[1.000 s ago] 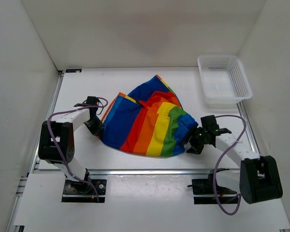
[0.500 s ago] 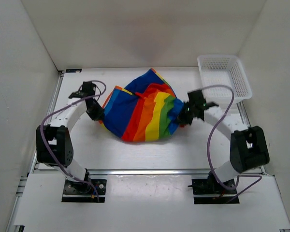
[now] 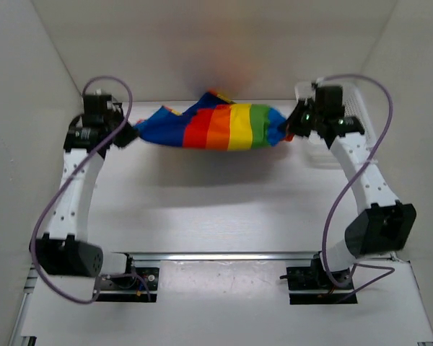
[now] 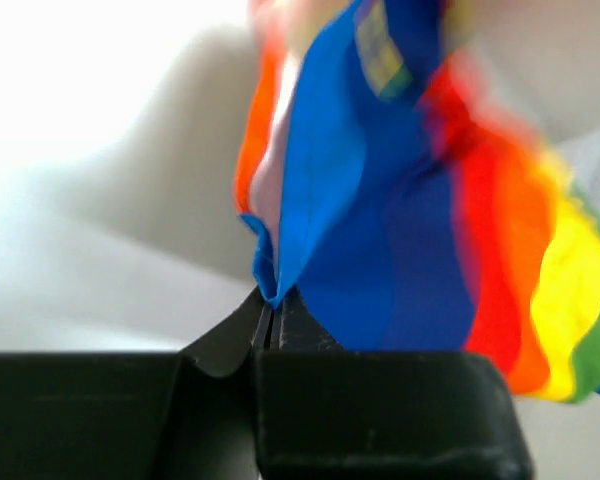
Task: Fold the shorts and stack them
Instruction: Flatten the shorts out
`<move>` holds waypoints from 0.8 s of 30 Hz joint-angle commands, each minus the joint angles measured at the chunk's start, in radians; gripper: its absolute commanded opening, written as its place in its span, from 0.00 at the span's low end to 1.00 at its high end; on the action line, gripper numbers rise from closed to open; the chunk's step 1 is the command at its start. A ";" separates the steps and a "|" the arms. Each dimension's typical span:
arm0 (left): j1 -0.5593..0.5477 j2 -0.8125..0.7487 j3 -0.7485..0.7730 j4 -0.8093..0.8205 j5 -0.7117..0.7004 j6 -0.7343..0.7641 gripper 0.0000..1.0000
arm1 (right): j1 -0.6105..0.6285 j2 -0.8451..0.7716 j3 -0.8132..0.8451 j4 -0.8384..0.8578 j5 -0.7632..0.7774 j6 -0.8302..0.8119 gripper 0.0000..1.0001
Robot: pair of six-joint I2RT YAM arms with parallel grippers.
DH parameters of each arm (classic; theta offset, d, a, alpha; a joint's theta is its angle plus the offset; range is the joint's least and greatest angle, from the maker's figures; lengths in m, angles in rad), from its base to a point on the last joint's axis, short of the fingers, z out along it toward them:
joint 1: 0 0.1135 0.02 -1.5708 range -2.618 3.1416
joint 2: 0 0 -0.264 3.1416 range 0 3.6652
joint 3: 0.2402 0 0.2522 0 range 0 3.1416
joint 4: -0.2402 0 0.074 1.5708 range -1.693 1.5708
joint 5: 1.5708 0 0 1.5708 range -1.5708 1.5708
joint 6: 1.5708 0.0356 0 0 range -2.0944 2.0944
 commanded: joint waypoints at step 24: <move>0.005 -0.155 -0.720 0.025 0.020 -0.005 0.96 | -0.018 -0.290 -0.805 -0.024 0.007 0.115 0.88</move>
